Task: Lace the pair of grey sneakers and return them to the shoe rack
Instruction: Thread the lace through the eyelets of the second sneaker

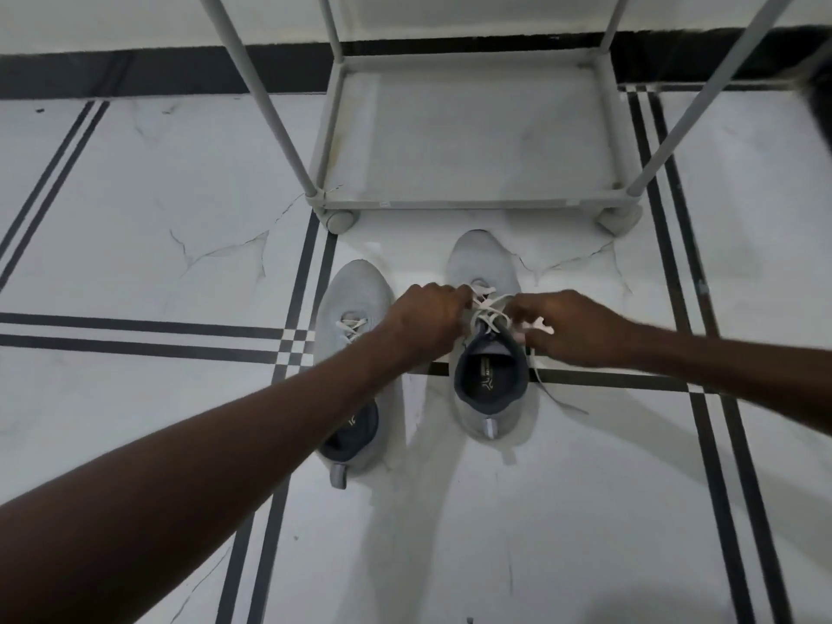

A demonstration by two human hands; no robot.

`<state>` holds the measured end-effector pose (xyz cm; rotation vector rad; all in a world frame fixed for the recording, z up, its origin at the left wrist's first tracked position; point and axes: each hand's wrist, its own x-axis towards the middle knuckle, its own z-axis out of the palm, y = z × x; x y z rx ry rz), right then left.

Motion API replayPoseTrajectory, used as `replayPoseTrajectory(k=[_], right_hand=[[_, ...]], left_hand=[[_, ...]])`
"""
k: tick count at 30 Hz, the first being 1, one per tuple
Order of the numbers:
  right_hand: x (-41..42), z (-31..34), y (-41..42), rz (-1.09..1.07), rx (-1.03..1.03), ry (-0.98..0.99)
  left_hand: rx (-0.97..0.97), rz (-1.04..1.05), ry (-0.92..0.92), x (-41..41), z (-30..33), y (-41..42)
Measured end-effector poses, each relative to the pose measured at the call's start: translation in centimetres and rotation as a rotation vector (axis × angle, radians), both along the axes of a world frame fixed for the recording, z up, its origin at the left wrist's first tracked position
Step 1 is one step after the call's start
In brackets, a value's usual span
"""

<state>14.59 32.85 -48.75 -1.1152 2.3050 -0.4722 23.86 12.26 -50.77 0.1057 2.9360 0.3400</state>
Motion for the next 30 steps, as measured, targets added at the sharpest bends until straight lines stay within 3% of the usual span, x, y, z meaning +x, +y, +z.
replayPoseTrajectory(k=[3,8,11,13,17,20,23,27,30], right_hand=[[0.9,-1.9,-0.2,-0.176,-0.149,-0.117],[1.0,-2.5,-0.2,-0.252,-0.145,-0.03],[0.9,-2.9,-0.4,-0.148,-0.193,0.106],[0.3,-3.4,-1.0,-0.044,-0.155,0.135],[-0.3,-3.4,-1.3,-0.06,-0.157,0.171],[-0.6,-2.9,-1.3,-0.189,-0.161,0.047],[-0.7,-2.5,-1.6,-0.252,-0.215,0.003],[-1.6,-0.9,-2.2,-0.357,-0.269,-0.21],[-2.5,0.1,-2.5,-0.387,-0.271,-0.308]], left_hand=[[0.077,0.059,-0.117,-0.2,0.6,-1.6],[0.217,0.001,-0.049,-0.7,0.9,-1.0],[0.118,-0.062,-0.024,-2.1,0.0,0.4],[0.026,0.001,0.017,-3.1,0.3,0.4],[0.125,0.085,-0.052,-2.7,0.9,-0.2],[0.276,0.084,-0.085,-1.6,0.8,-0.5],[0.253,0.111,-0.074,-1.5,0.8,-0.2],[0.442,0.334,-0.201,-2.5,3.0,-0.8],[0.427,0.266,-0.269,-3.5,5.5,-1.6]])
